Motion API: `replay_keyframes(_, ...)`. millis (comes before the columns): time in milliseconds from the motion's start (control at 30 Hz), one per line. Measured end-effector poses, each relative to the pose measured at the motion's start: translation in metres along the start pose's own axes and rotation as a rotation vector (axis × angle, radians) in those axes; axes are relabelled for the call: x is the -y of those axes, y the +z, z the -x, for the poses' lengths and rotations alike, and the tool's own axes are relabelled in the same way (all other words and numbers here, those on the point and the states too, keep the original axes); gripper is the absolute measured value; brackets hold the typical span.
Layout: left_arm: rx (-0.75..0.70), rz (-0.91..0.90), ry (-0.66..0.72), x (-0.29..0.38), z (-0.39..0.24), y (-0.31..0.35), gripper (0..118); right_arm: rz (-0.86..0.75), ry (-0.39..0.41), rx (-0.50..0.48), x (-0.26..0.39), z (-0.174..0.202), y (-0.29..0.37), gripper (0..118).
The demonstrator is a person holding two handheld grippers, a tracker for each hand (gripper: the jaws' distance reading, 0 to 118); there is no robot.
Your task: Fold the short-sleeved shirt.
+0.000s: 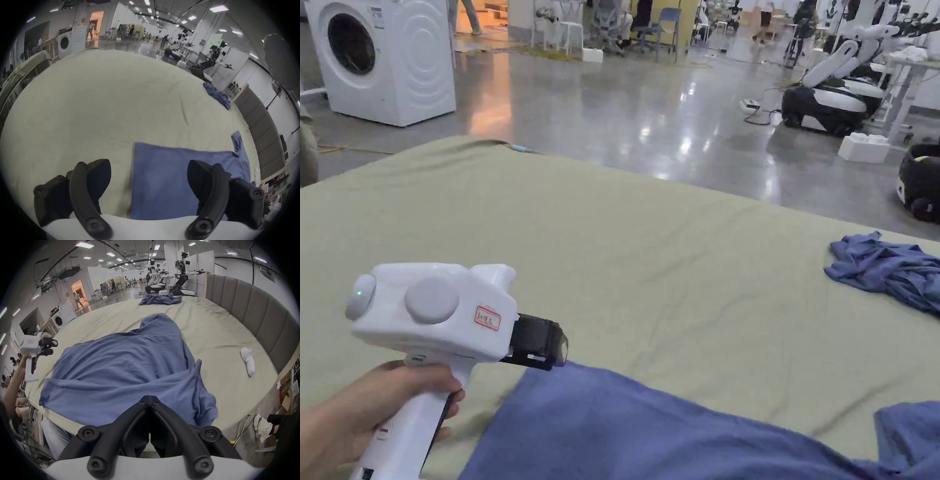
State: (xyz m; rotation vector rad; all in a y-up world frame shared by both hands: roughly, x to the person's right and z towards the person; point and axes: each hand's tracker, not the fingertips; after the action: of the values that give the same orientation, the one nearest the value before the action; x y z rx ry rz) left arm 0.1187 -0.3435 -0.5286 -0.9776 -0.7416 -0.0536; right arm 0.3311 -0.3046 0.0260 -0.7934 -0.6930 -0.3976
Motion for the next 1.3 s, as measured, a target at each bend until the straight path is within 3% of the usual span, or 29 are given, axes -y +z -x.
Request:
replay_keyframes(133,-0.041,0.102,-0.026,-0.010,-0.004,-0.038,101,0.005,0.013,0.001,-0.014,0.002,-0.005,2)
replay_keyframes(167,-0.050,0.141,-0.059,-0.008,-0.007,-0.046,81,0.007,0.011,-0.005,-0.017,0.002,-0.007,2)
replay_keyframes(200,-0.065,0.186,-0.096,-0.003,-0.011,-0.051,69,0.008,0.011,-0.009,-0.019,0.002,-0.009,2)
replay_keyframes(233,-0.097,0.215,-0.123,0.002,-0.015,-0.056,69,0.009,0.015,-0.011,-0.020,0.001,-0.010,2)
replay_keyframes(267,-0.220,0.173,-0.211,0.006,-0.020,-0.054,68,0.011,0.021,-0.006,-0.022,0.002,-0.012,2)
replay_keyframes(300,-0.141,0.140,-0.234,0.008,-0.023,-0.047,67,0.014,0.029,0.000,-0.024,0.001,-0.015,2)
replay_keyframes(333,-0.135,0.139,-0.226,0.007,-0.024,-0.042,52,0.017,0.033,0.003,-0.026,-0.001,-0.016,2)
replay_keyframes(367,-0.123,0.147,-0.195,0.005,-0.025,-0.038,19,0.020,0.034,0.005,-0.027,-0.005,-0.017,2)
replay_keyframes(400,-0.050,0.151,-0.132,0.002,-0.022,-0.036,5,0.025,0.033,0.010,-0.031,-0.009,-0.019,2)
replay_keyframes(567,-0.101,0.142,-0.186,-0.002,-0.034,-0.031,5,-0.084,0.006,0.012,-0.077,-0.044,-0.031,4)
replay_keyframes(600,-0.100,0.151,-0.183,-0.002,-0.036,-0.033,5,-0.092,-0.012,-0.002,-0.092,-0.052,-0.038,19)
replay_keyframes(633,-0.098,0.170,-0.181,-0.001,-0.035,-0.036,5,-0.097,-0.020,-0.031,-0.105,-0.060,-0.047,48)
replay_keyframes(667,-0.105,0.197,-0.174,0.001,-0.034,-0.042,5,-0.080,-0.026,-0.049,-0.119,-0.068,-0.062,99)
replay_keyframes(700,-0.112,0.208,-0.170,0.002,-0.034,-0.047,5,-0.040,-0.030,-0.052,-0.134,-0.076,-0.082,118)
replay_keyframes(900,-0.092,0.198,-0.174,0.007,-0.032,-0.046,5,0.107,-0.078,0.056,-0.186,-0.096,-0.172,114)
replay_keyframes(1000,-0.074,0.204,-0.154,0.004,-0.029,-0.047,5,0.215,-0.060,0.108,-0.194,-0.098,-0.217,104)
replay_keyframes(1033,-0.070,0.204,-0.139,0.004,-0.029,-0.046,5,0.241,-0.059,0.124,-0.194,-0.100,-0.228,95)
replay_keyframes(1100,-0.063,0.201,-0.125,0.005,-0.026,-0.046,5,0.307,-0.034,0.145,-0.194,-0.099,-0.249,45)
replay_keyframes(1133,-0.059,0.199,-0.120,0.004,-0.025,-0.046,5,0.332,-0.025,0.122,-0.194,-0.100,-0.254,37)
replay_keyframes(1167,-0.056,0.196,-0.115,0.004,-0.025,-0.045,5,0.312,-0.033,0.112,-0.192,-0.098,-0.255,11)
replay_keyframes(1200,-0.052,0.191,-0.106,0.005,-0.025,-0.043,5,0.287,-0.028,0.133,-0.193,-0.095,-0.247,6)
replay_keyframes(1267,-0.049,0.175,-0.054,0.003,-0.025,-0.034,5,0.242,-0.029,0.038,-0.197,-0.095,-0.233,6)
replay_keyframes(1300,-0.041,0.168,-0.034,0.003,-0.025,-0.024,5,0.242,-0.043,0.048,-0.197,-0.093,-0.221,6)
